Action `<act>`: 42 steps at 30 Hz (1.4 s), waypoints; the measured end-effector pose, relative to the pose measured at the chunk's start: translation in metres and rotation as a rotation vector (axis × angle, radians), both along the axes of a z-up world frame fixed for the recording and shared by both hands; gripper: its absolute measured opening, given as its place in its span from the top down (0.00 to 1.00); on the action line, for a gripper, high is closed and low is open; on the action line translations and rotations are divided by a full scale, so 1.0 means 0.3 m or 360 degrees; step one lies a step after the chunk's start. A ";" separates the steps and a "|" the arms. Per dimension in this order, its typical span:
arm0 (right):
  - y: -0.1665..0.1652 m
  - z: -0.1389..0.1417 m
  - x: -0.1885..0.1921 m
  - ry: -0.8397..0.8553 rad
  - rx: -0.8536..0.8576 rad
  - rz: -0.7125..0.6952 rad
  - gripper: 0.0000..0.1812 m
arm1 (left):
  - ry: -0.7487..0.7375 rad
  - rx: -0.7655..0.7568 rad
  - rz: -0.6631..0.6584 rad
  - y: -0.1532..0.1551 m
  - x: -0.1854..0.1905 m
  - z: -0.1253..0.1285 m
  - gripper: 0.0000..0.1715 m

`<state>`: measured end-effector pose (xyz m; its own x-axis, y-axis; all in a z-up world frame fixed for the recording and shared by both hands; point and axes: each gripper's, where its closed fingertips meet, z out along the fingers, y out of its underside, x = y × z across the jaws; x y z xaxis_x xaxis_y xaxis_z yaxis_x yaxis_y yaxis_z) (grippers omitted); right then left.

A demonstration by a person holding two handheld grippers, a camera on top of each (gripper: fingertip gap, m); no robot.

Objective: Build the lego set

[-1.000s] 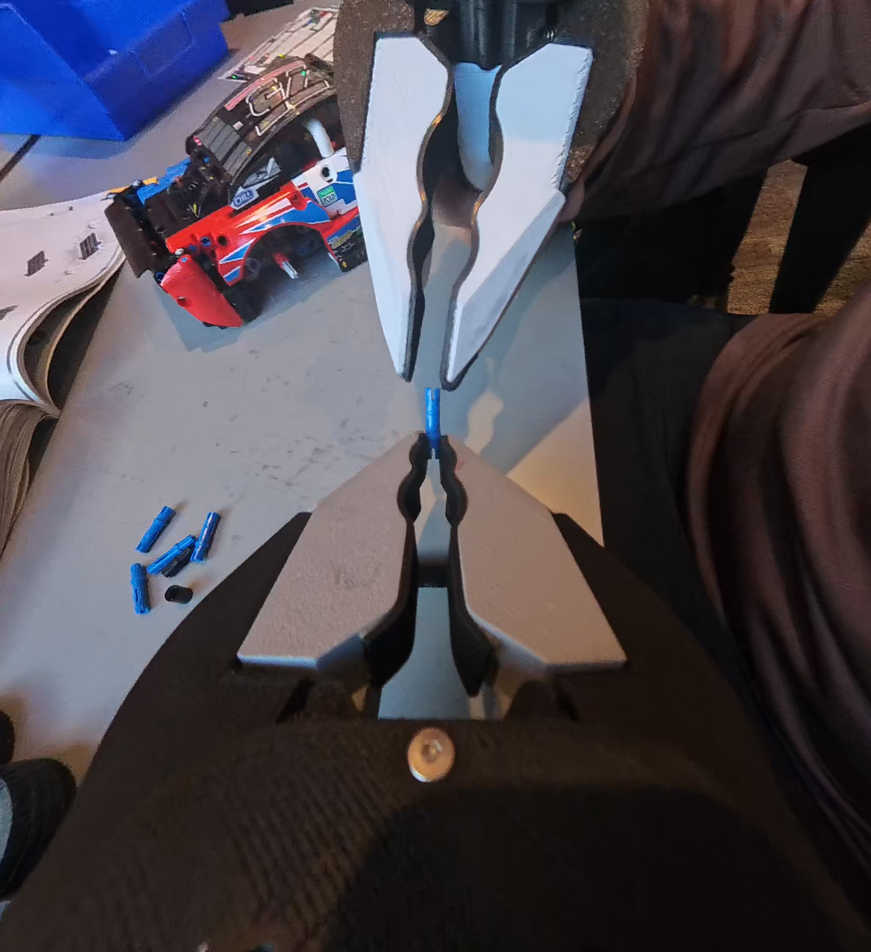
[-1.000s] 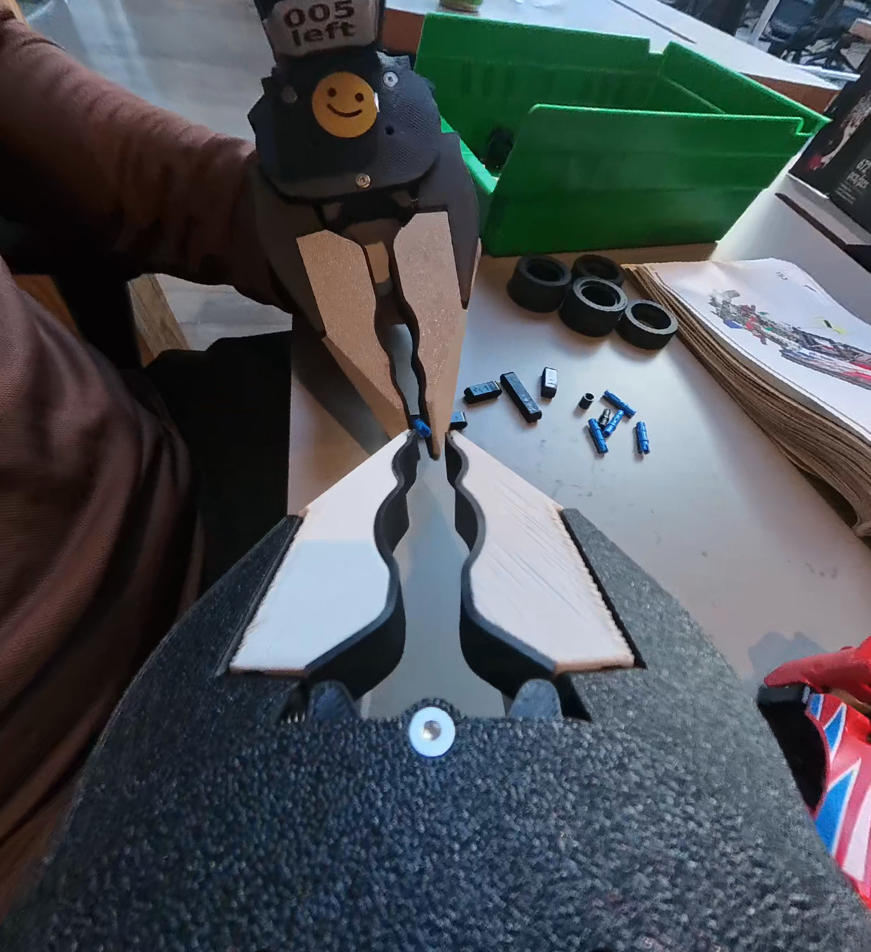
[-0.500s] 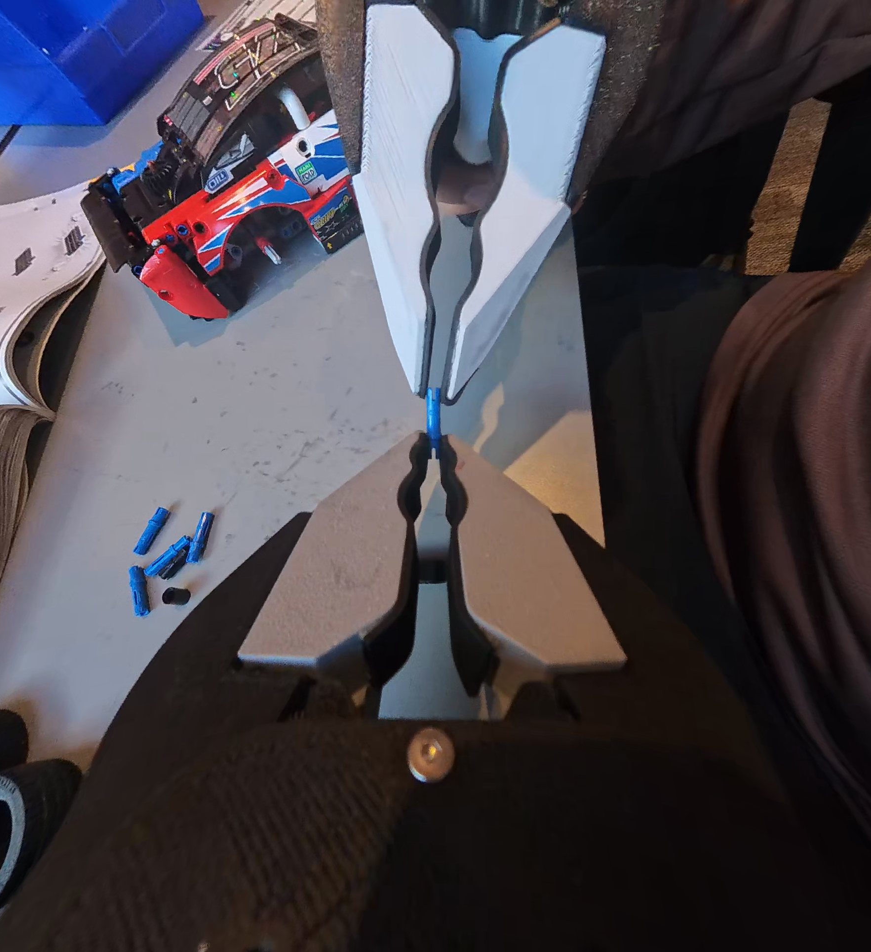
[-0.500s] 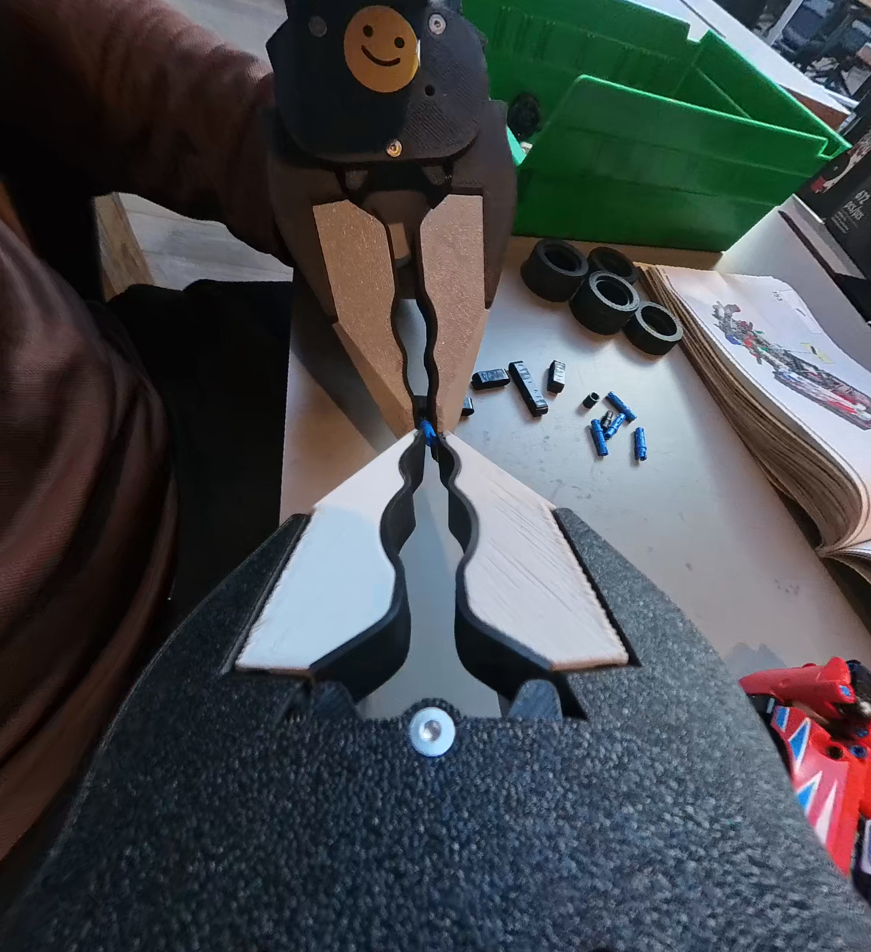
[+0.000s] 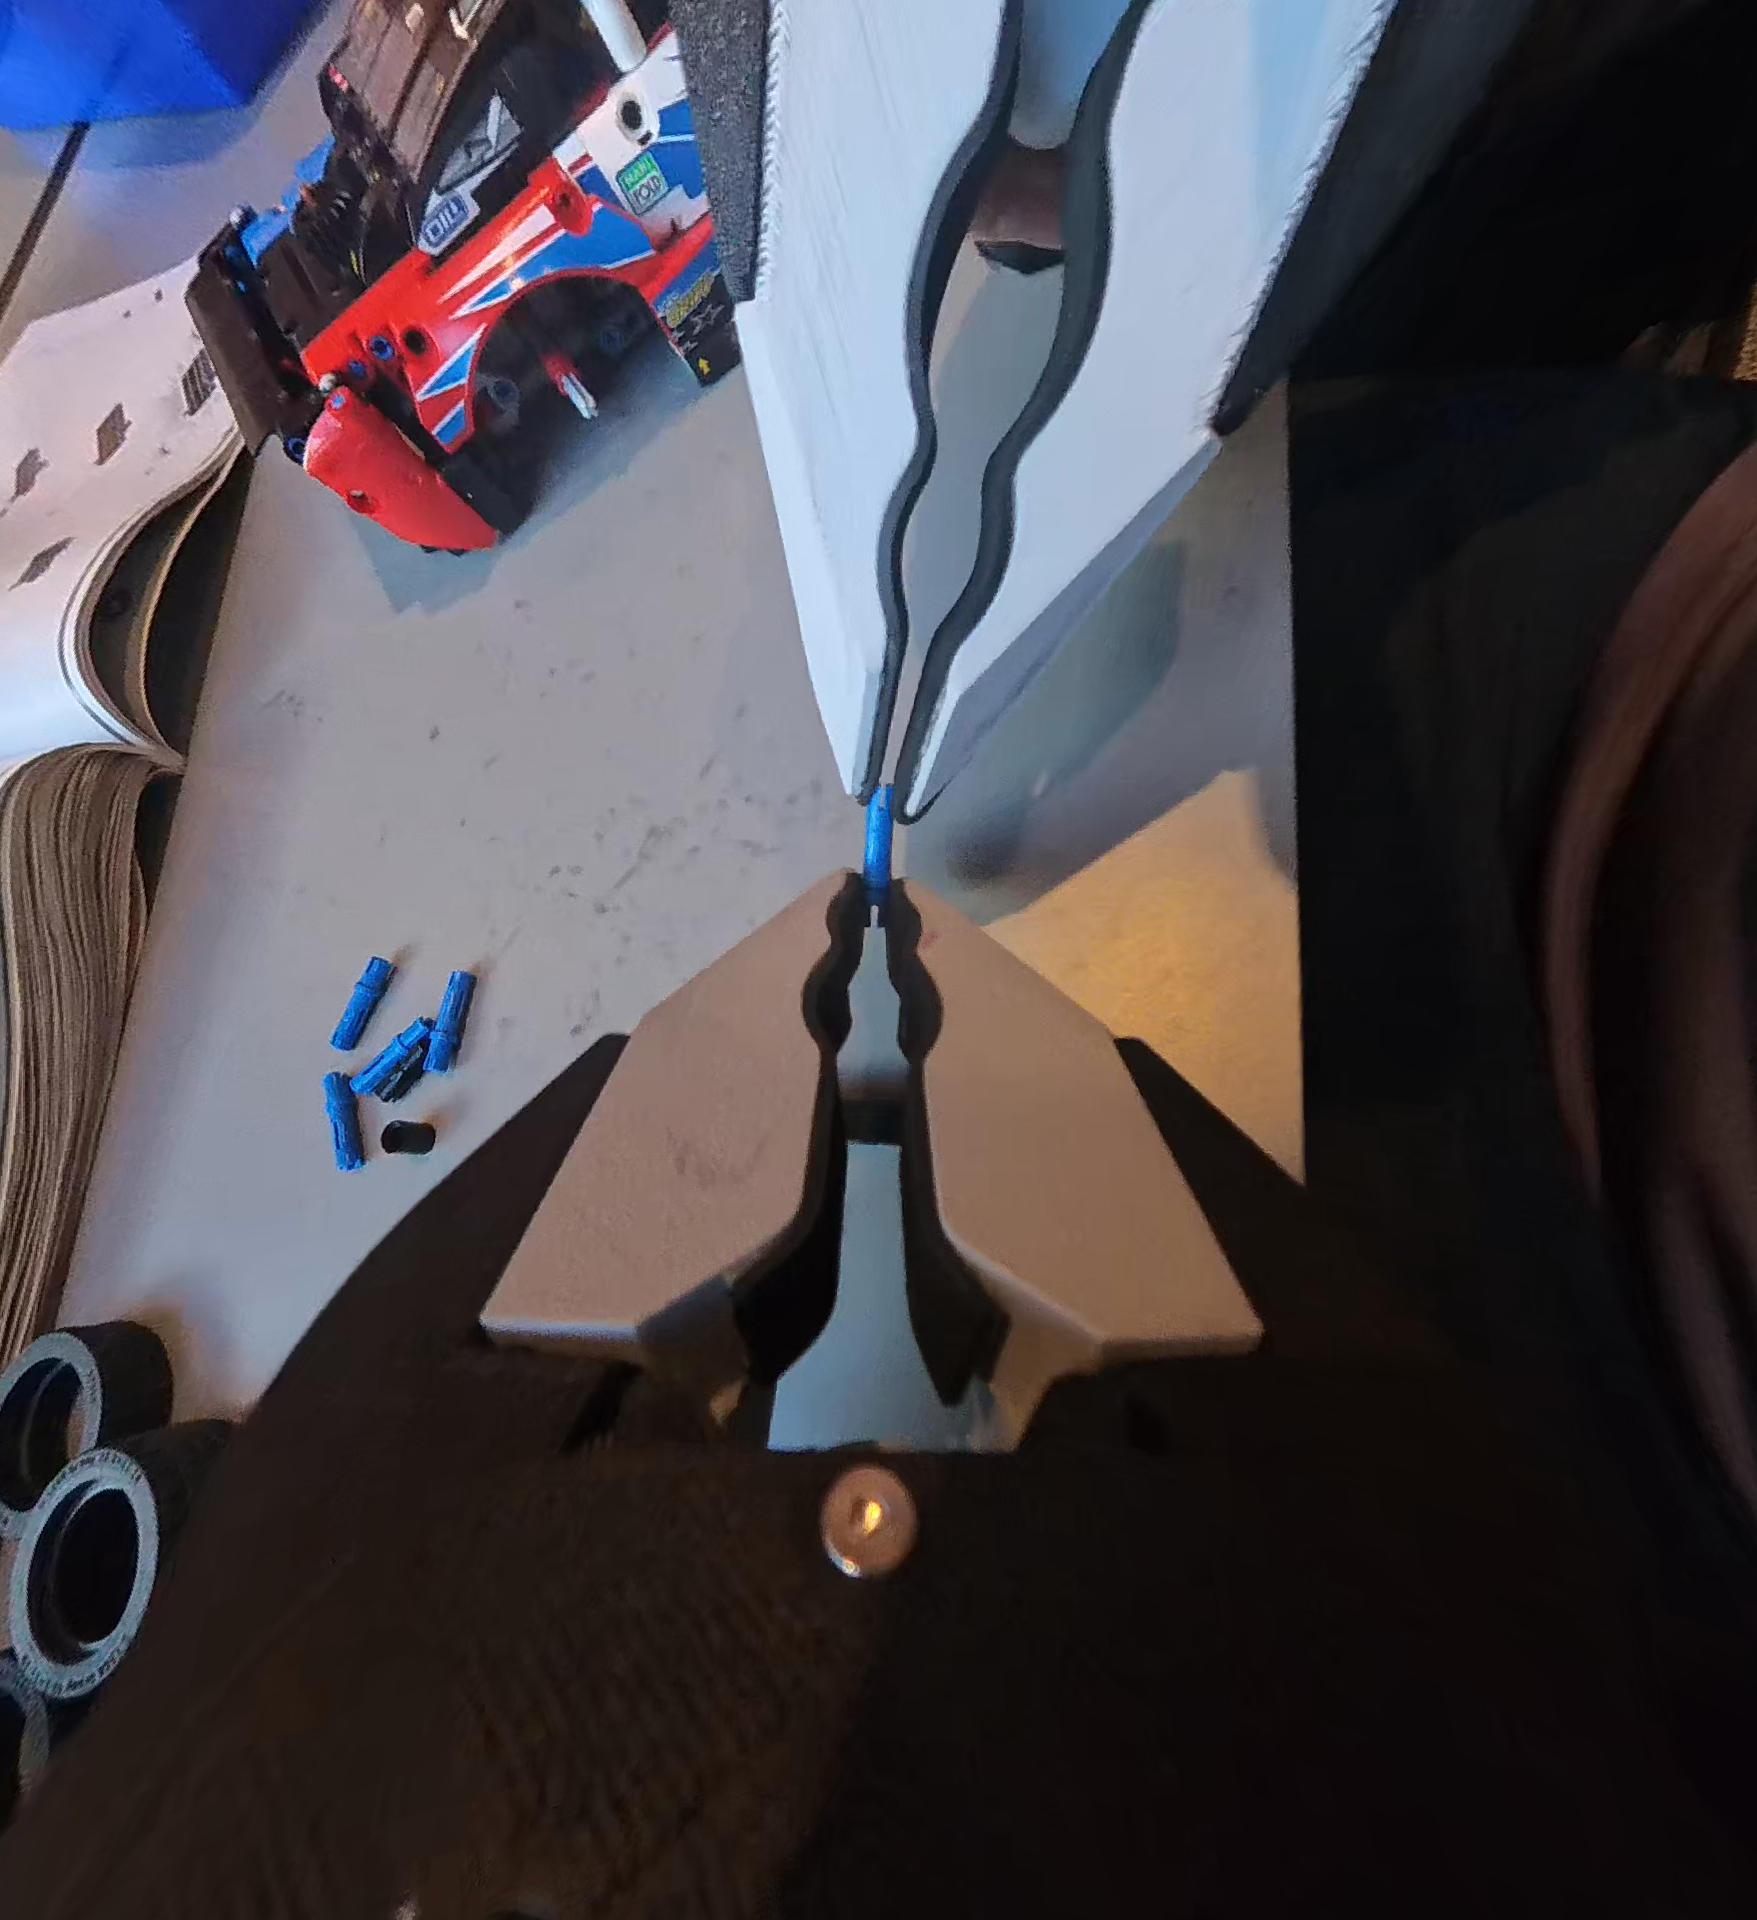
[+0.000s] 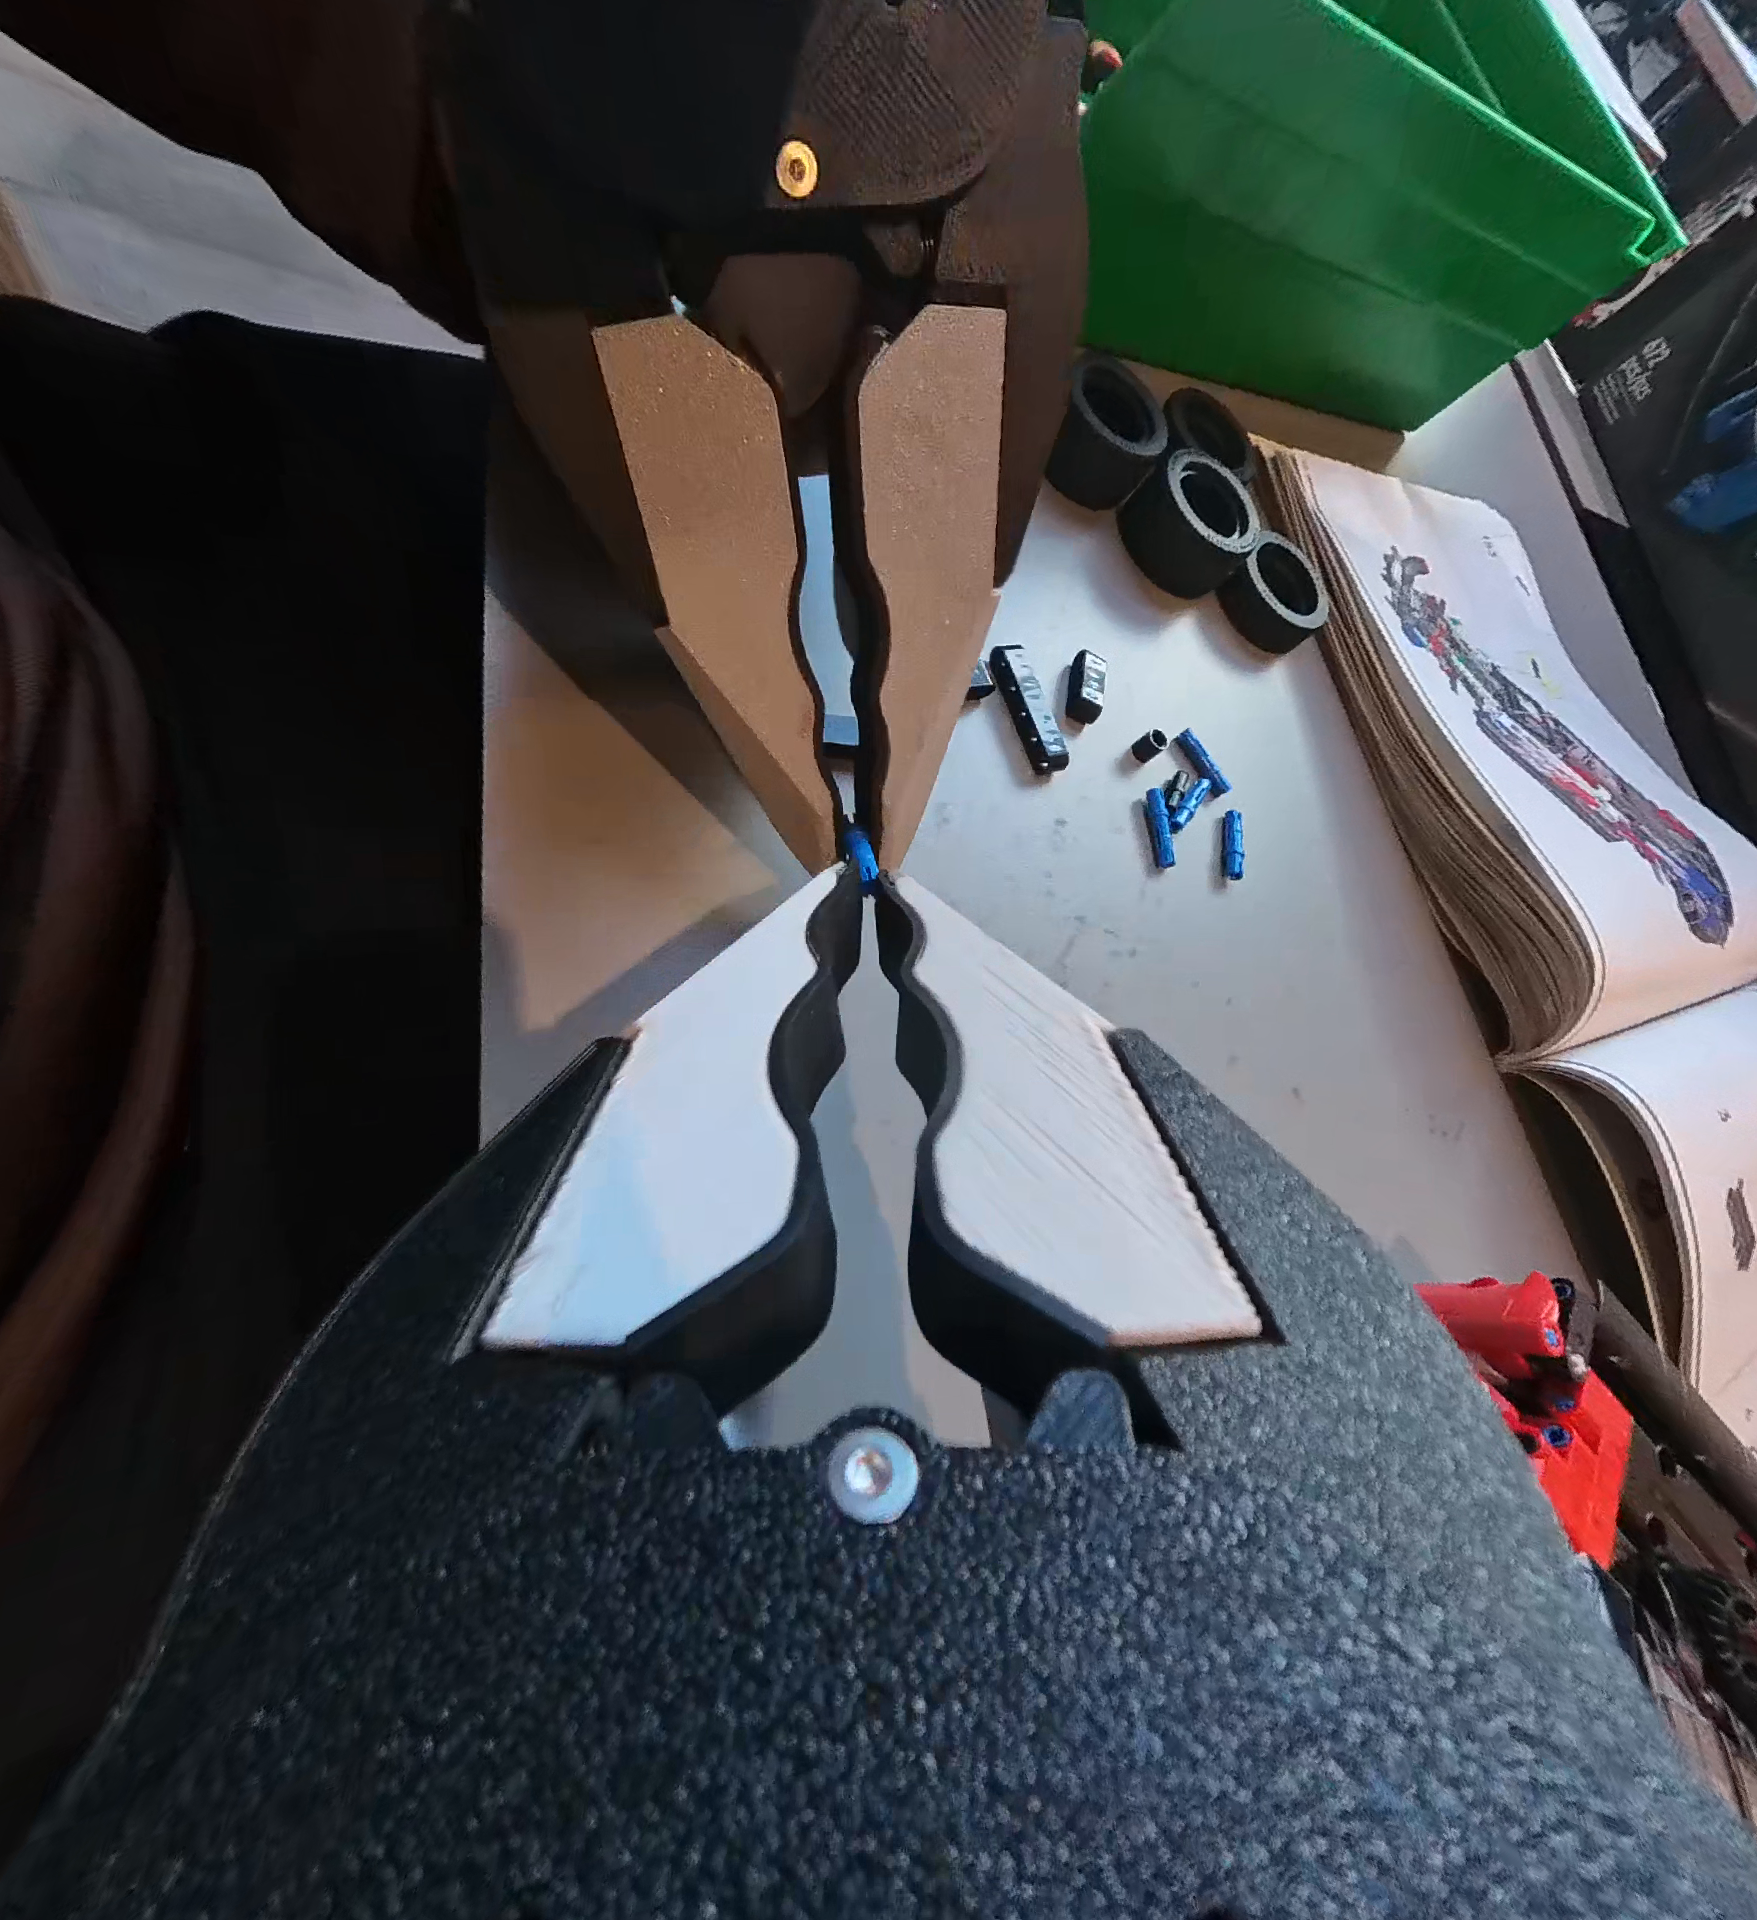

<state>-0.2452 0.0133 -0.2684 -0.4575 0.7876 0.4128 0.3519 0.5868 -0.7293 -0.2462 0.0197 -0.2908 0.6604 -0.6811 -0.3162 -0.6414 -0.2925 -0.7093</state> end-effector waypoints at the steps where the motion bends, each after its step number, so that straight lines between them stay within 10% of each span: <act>1: 0.001 0.000 -0.002 -0.0001 0.0007 -0.0008 0.99 | -0.0007 -0.0004 0.0006 0.001 -0.002 0.001 0.99; 24: 0.013 -0.022 -0.019 -0.0118 -0.0311 -0.0100 0.99 | 0.0046 -0.0034 0.0039 0.008 -0.020 -0.020 0.99; 42: 0.091 0.165 -0.059 0.0274 -0.1110 -0.0347 0.91 | -0.0702 0.0394 0.0395 0.097 -0.062 0.221 0.99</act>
